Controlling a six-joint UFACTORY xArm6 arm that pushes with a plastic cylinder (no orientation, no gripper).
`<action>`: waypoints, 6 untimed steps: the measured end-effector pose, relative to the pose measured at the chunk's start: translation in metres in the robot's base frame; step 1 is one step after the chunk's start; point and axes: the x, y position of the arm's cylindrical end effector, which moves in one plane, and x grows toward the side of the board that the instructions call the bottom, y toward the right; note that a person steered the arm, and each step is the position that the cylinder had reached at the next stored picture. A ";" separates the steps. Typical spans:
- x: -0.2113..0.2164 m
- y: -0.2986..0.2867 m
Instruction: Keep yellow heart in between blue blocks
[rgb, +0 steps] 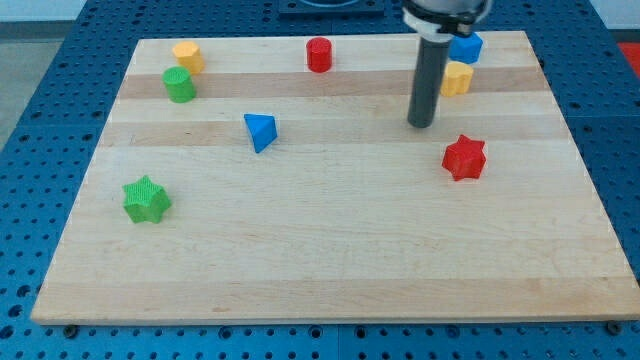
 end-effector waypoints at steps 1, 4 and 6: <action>0.000 0.071; -0.033 0.087; -0.049 0.087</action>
